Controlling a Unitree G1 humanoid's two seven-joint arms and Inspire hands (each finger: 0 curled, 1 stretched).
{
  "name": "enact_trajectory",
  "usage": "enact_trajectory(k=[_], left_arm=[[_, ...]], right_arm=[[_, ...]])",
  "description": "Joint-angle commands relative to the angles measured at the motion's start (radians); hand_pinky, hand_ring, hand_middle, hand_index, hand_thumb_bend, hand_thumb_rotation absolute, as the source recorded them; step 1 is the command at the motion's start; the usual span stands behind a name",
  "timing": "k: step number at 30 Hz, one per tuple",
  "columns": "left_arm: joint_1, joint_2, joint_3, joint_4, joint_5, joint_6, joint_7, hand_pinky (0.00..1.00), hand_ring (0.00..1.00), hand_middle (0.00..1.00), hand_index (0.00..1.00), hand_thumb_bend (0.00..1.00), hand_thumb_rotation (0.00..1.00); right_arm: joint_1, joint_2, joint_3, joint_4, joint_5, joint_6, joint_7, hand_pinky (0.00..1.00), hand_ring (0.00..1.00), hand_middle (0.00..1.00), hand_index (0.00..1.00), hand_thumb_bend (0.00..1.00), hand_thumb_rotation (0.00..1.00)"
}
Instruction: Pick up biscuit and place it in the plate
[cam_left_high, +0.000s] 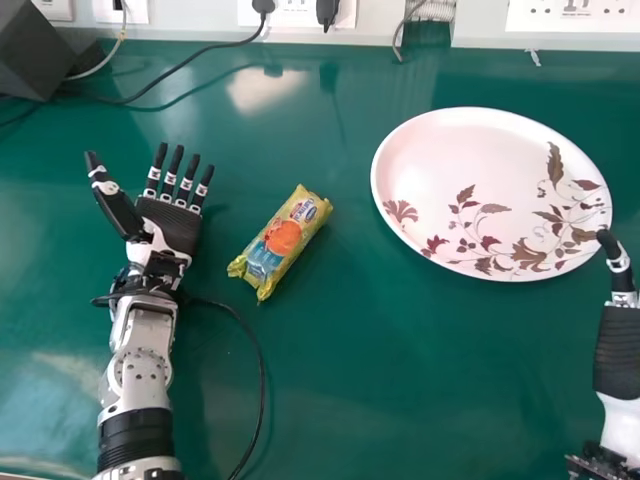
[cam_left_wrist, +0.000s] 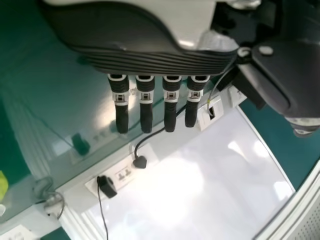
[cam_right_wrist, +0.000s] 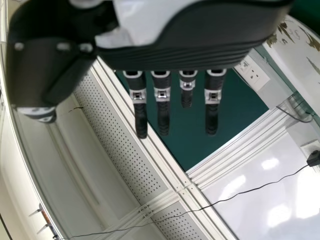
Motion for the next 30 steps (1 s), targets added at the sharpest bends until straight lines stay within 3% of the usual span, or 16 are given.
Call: enact_trajectory(k=[1,5,13,30], left_arm=[[0.017,0.014,0.014,0.027,-0.026,0.004,-0.059,0.81,0.86,0.9,0.91,1.0,0.66],[0.011,0.031,0.017,0.061,-0.045,0.004,-0.145,0.82,0.86,0.89,0.92,1.0,0.64],[-0.006,0.072,0.031,0.149,-0.07,0.012,-0.335,0.8,0.86,0.89,0.91,1.0,0.63],[-0.026,0.109,0.046,0.221,-0.072,-0.001,-0.468,0.81,0.86,0.9,0.91,1.0,0.64]], right_arm=[[0.01,0.039,-0.008,0.015,0.0,0.008,-0.009,0.67,0.77,0.83,0.76,0.89,0.43],[0.01,0.039,-0.009,0.017,0.019,0.018,-0.006,0.64,0.79,0.86,0.78,0.92,0.45],[0.012,0.042,-0.012,0.015,0.018,0.02,-0.004,0.68,0.82,0.88,0.84,0.98,0.44],[0.013,0.037,-0.013,0.0,0.007,0.023,-0.011,0.68,0.82,0.89,0.86,1.0,0.42]])
